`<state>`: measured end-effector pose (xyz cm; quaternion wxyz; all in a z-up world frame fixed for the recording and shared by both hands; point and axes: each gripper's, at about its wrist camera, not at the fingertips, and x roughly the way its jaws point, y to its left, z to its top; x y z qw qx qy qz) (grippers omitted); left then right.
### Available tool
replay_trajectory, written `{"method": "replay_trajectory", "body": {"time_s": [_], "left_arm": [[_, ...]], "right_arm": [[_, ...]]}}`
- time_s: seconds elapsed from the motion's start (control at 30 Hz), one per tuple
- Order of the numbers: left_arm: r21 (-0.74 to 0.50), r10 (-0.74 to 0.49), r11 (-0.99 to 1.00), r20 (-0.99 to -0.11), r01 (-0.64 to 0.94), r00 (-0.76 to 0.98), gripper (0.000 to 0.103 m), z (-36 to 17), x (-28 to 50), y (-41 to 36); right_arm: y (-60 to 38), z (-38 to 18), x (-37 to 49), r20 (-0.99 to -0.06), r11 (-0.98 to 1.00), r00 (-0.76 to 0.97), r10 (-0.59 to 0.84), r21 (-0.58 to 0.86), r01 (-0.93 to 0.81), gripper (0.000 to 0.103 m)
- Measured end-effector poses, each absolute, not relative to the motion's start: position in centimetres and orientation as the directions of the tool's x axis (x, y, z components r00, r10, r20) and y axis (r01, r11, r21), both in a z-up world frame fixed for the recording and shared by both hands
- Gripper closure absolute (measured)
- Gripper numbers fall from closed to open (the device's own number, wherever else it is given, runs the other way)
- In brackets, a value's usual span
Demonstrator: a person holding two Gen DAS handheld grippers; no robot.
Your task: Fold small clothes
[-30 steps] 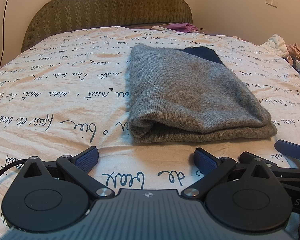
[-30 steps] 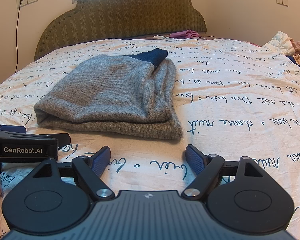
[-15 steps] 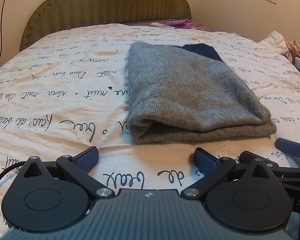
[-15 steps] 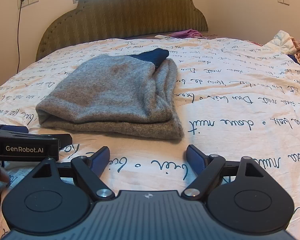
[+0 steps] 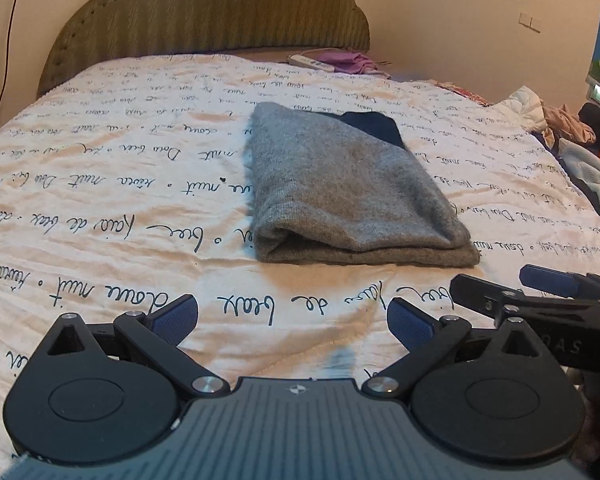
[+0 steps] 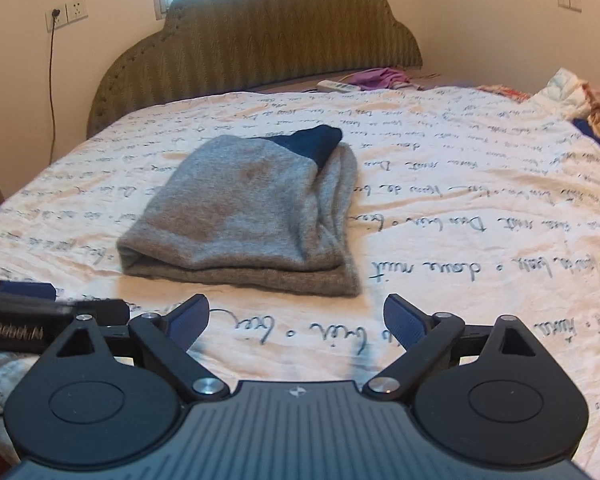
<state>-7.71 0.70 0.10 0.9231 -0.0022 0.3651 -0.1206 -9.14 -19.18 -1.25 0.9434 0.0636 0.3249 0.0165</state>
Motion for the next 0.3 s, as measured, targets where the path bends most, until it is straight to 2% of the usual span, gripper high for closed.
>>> {"method": "replay_trajectory", "body": {"time_s": [0.17,0.23,0.3], "left_arm": [[-0.057,-0.21,0.971,-0.656,0.23,0.725,0.007,1.0,-8.9,0.4],[-0.046,-0.217,0.968,-0.652,0.248,0.726,0.007,1.2,-9.1,0.3],[-0.04,-0.211,0.969,-0.65,0.244,0.73,0.001,1.4,-9.0,0.6]], "right_arm": [[-18.5,-1.6,-8.9,-0.632,0.991,0.771,0.077,0.134,0.011,0.008],[-18.5,-1.7,-8.9,-0.64,0.988,0.763,0.091,0.156,0.013,0.008],[-18.5,-1.6,-8.7,-0.644,0.985,0.758,0.102,0.17,0.011,0.008]]}}
